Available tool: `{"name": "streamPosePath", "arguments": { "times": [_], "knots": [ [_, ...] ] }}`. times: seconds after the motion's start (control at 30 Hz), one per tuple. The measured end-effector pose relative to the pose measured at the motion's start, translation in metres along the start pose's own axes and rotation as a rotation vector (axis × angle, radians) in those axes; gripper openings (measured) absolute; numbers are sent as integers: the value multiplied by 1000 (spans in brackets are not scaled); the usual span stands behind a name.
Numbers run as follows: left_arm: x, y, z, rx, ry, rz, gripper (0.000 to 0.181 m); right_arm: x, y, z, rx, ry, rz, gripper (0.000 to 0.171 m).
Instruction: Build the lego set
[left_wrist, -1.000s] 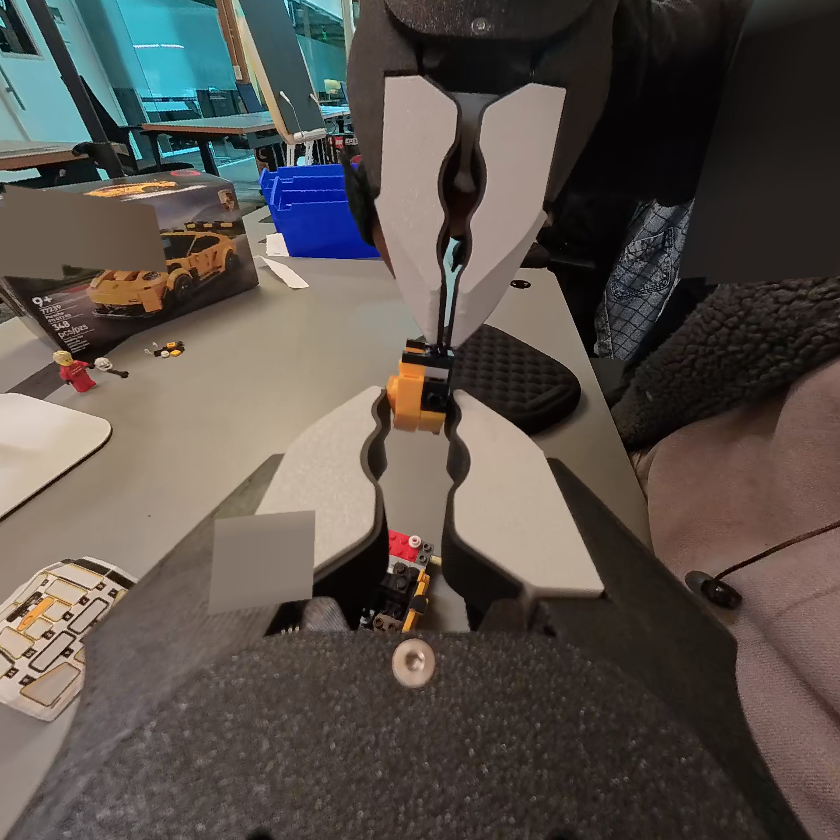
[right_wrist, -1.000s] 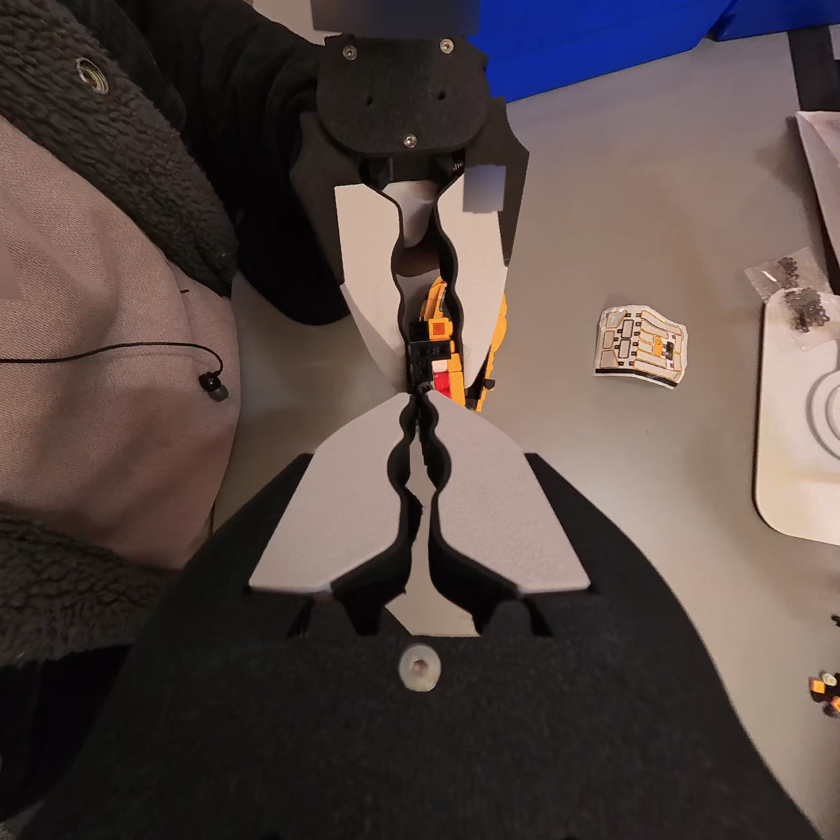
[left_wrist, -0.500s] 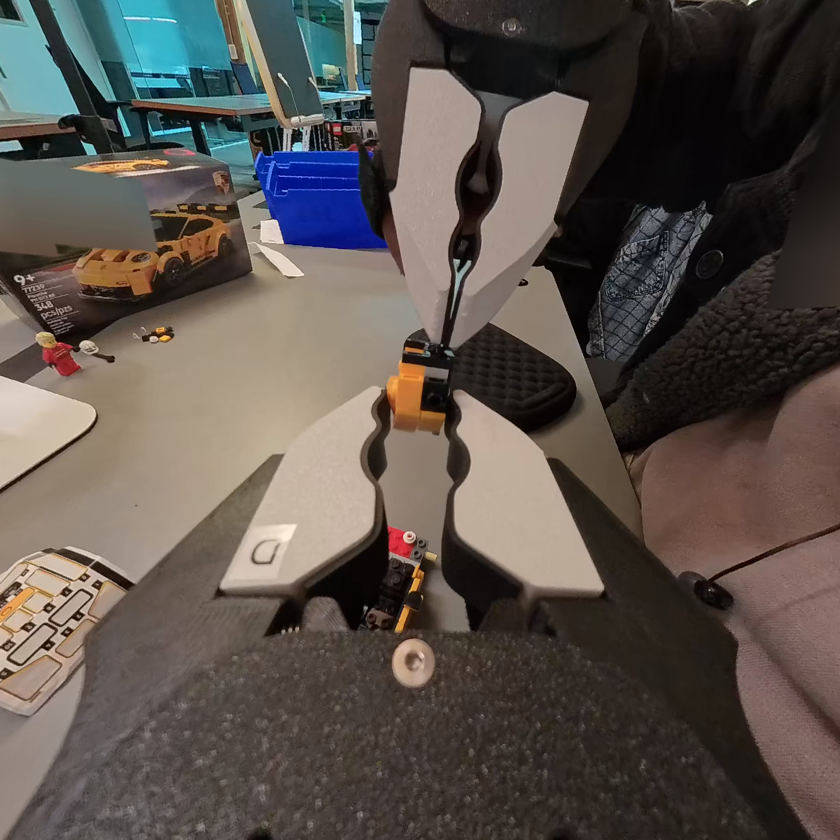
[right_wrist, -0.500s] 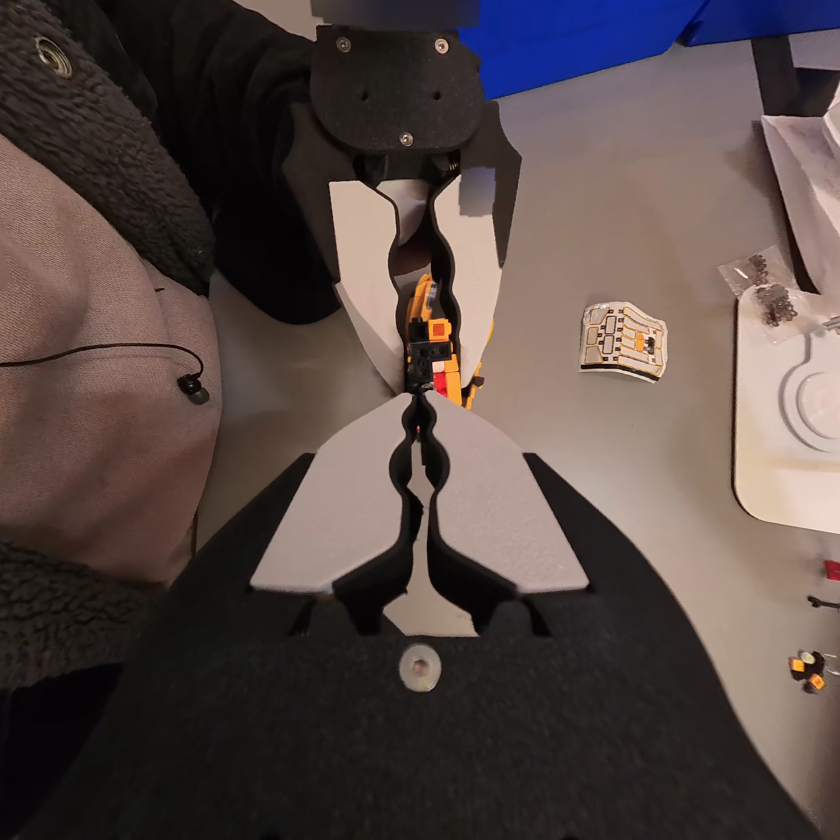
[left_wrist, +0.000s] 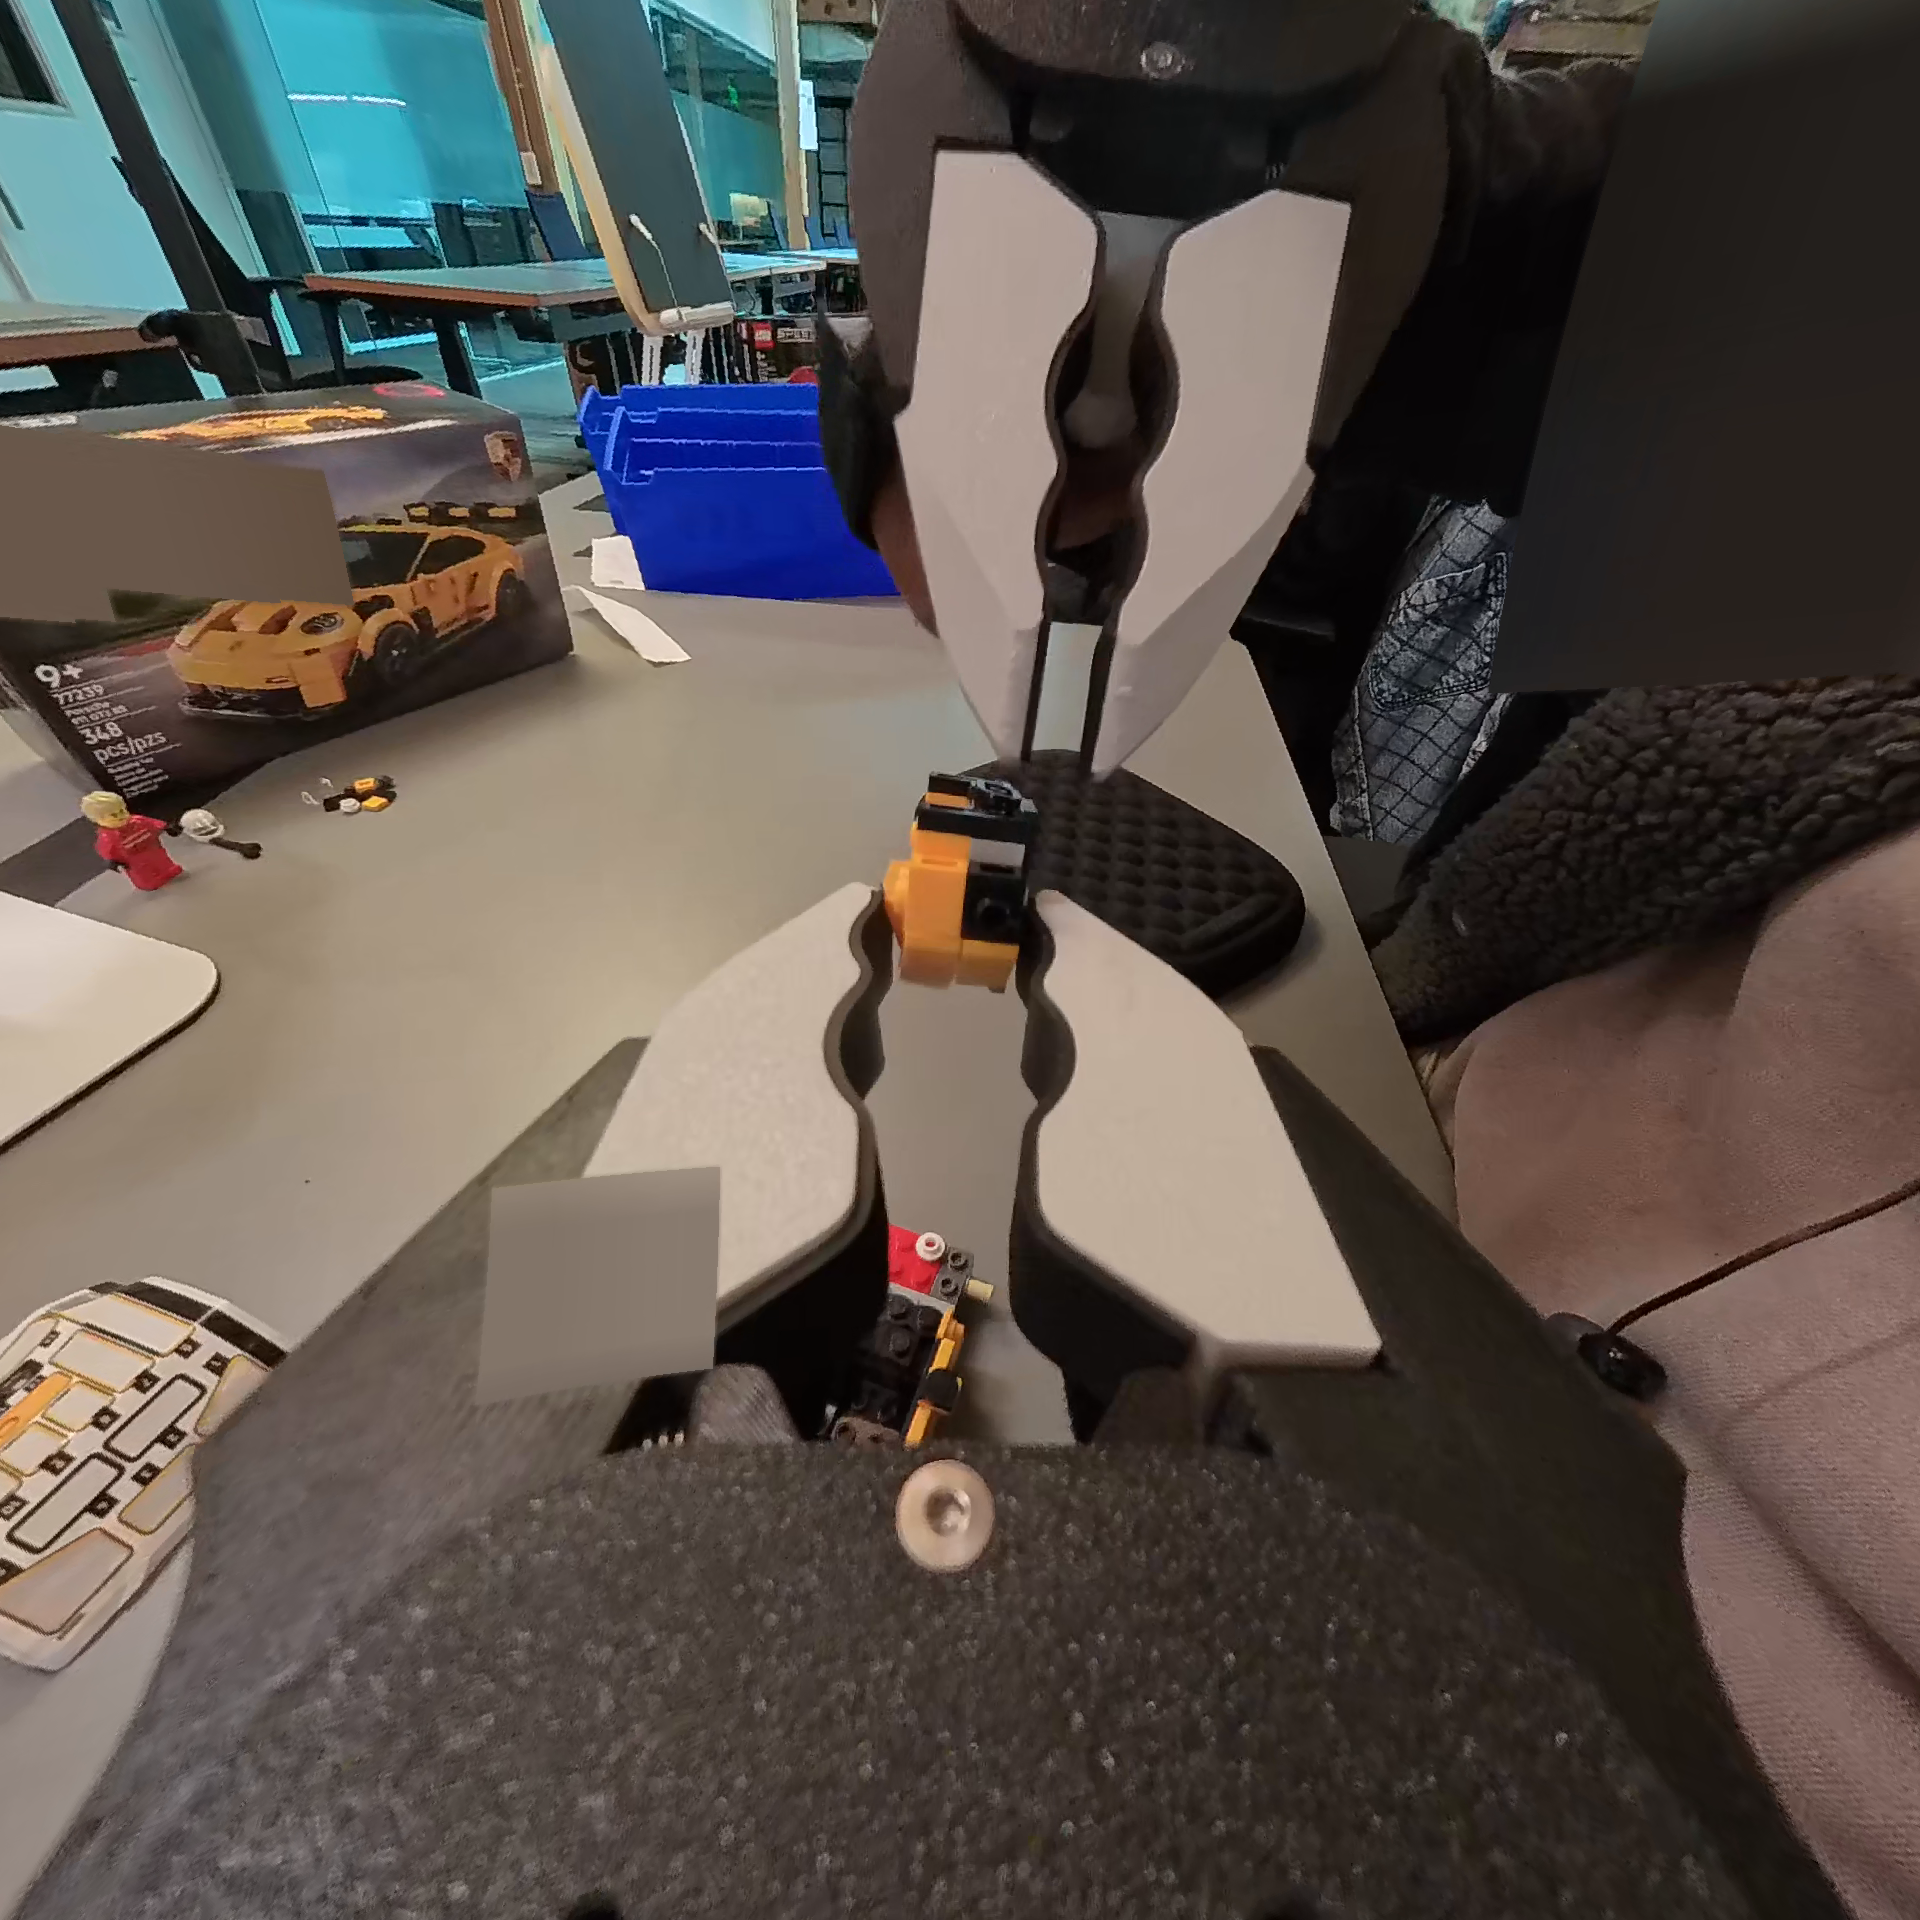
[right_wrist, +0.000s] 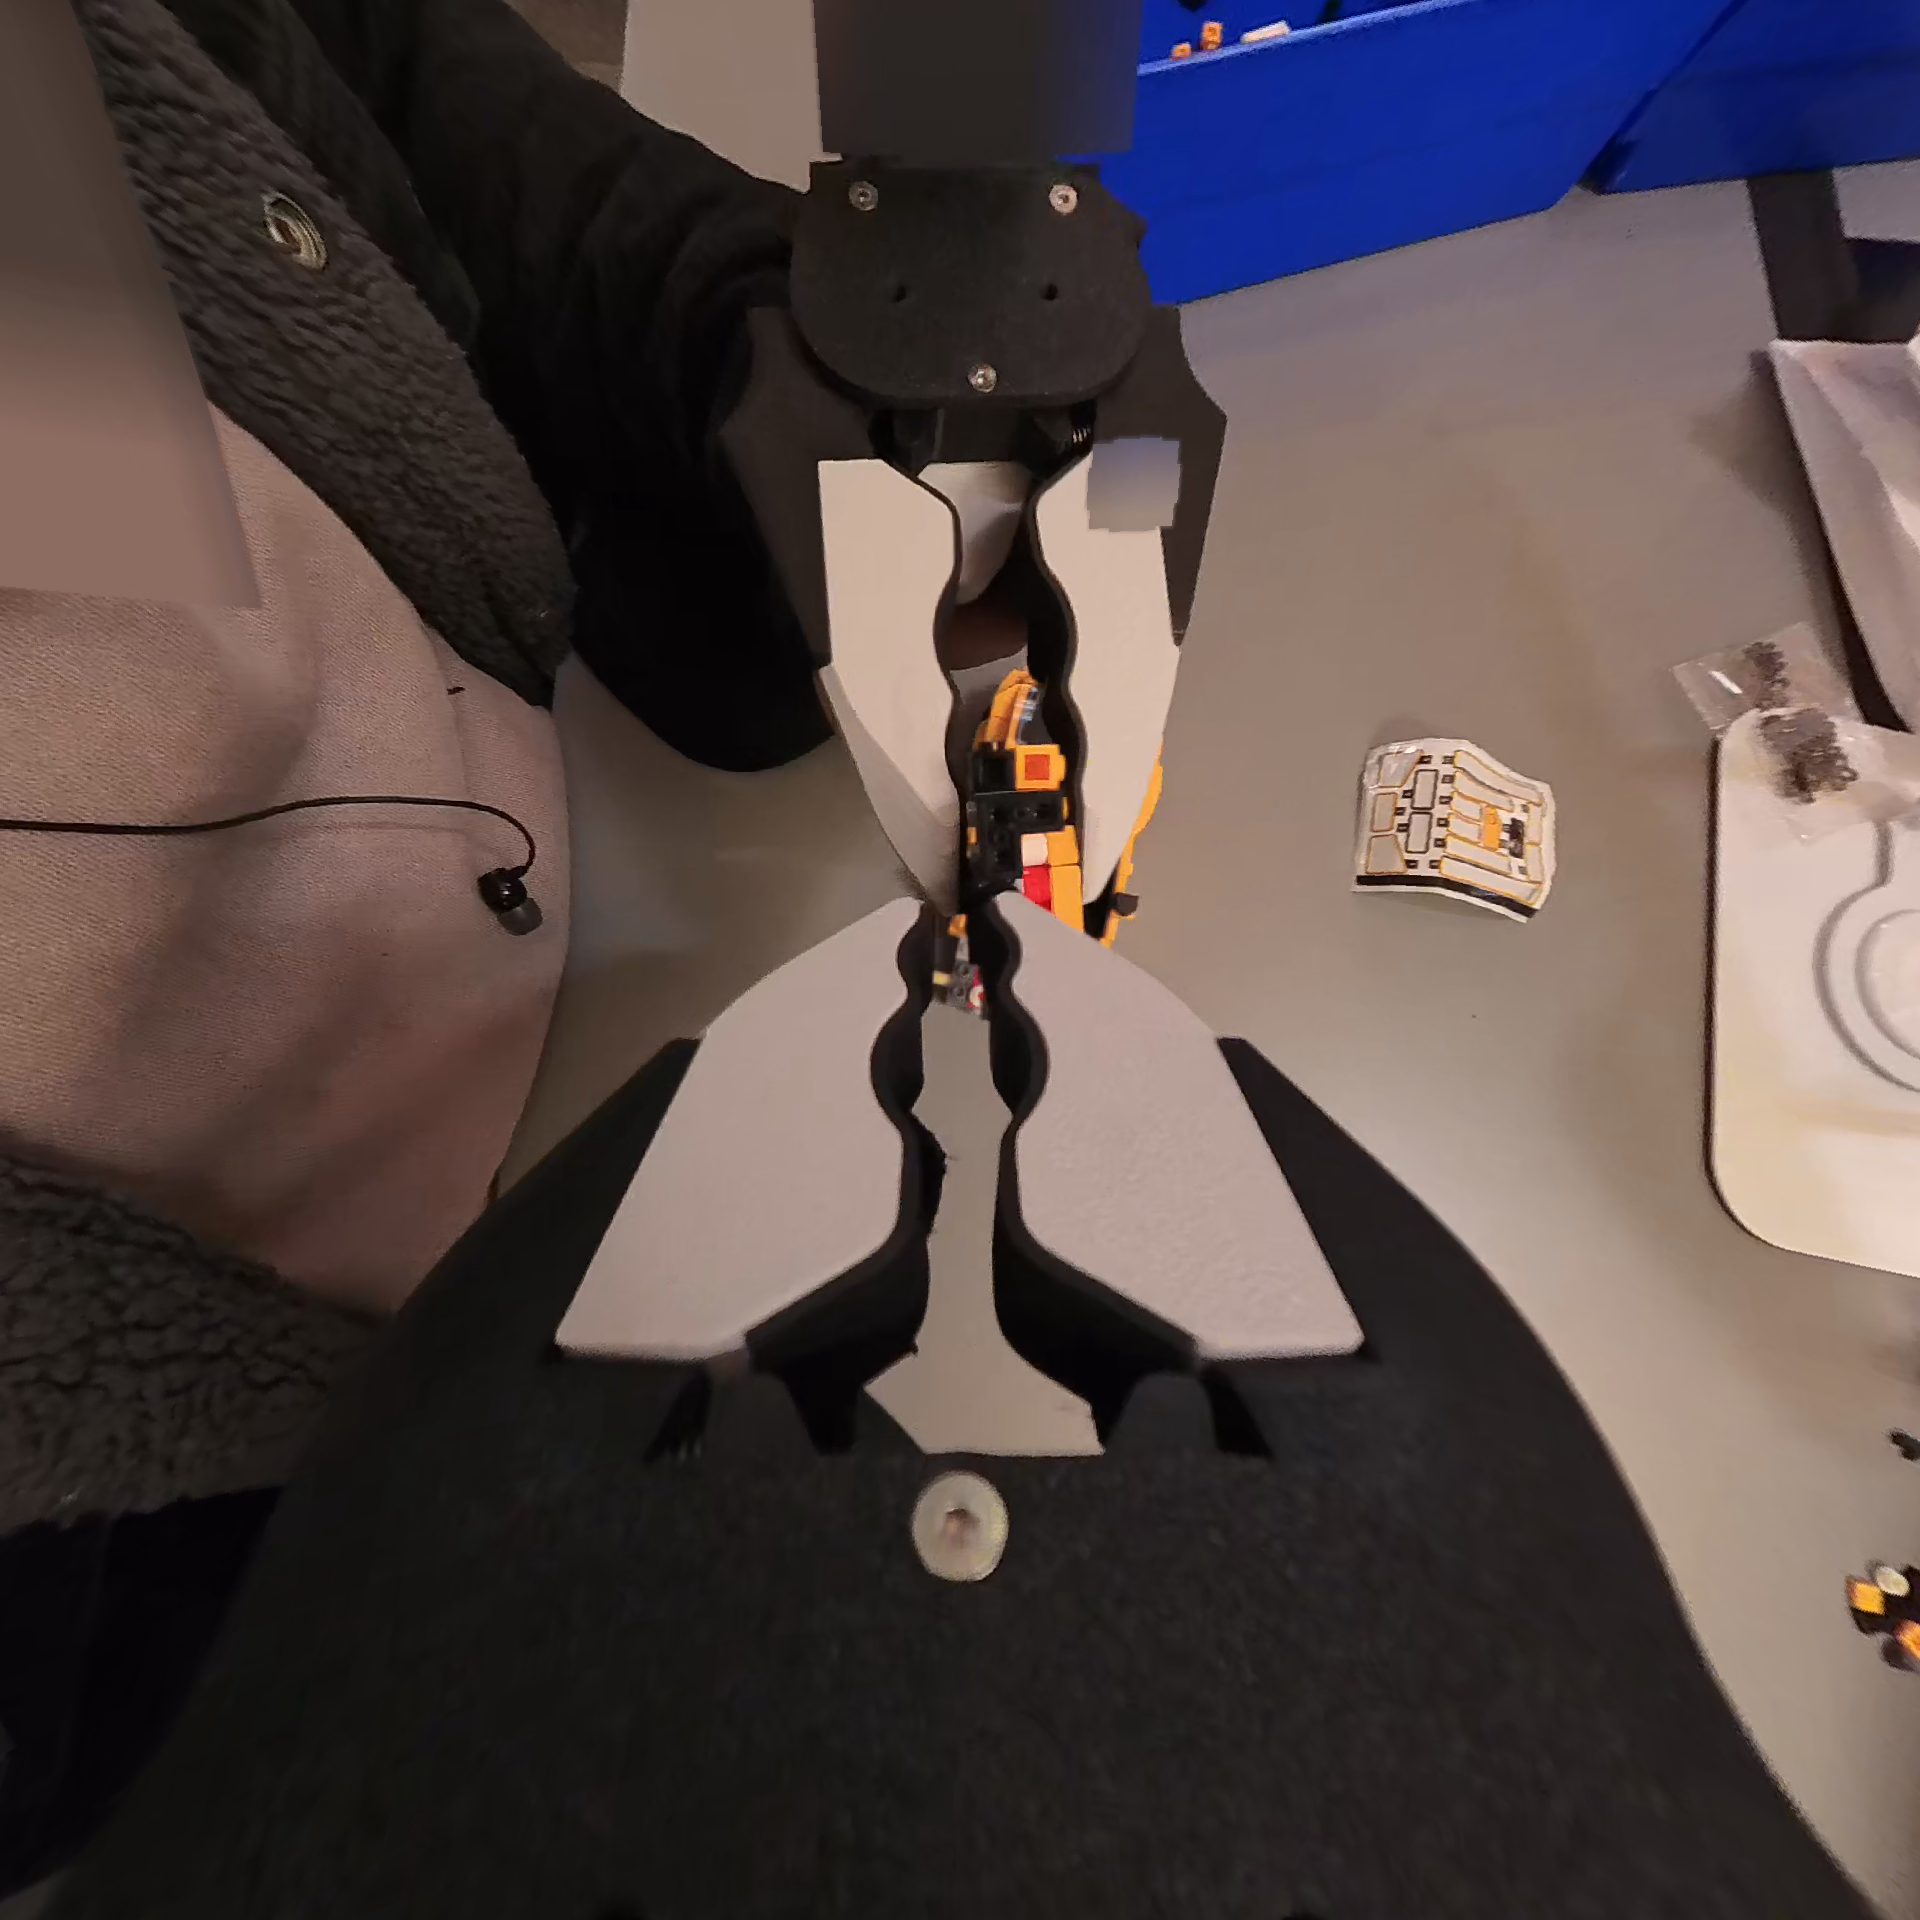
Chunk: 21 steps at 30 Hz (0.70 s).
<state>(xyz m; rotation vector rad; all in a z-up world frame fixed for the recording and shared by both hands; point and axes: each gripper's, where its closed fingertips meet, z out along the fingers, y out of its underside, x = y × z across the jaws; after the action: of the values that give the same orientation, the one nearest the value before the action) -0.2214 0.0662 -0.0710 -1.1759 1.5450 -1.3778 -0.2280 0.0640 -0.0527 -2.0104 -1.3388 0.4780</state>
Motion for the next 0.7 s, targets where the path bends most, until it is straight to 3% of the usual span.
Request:
{"name": "streamPosePath", "arguments": {
  "times": [0.3, 0.7],
  "knots": [
    [-2, 1, 0, -6, -15, -18, 23, 5, 7, 5, -56, 100, -78, 9],
    [-2, -1, -1, -4, -26, -26, 22, 5, 7, 7, -44, 116, -20, 2]
  ]
}}
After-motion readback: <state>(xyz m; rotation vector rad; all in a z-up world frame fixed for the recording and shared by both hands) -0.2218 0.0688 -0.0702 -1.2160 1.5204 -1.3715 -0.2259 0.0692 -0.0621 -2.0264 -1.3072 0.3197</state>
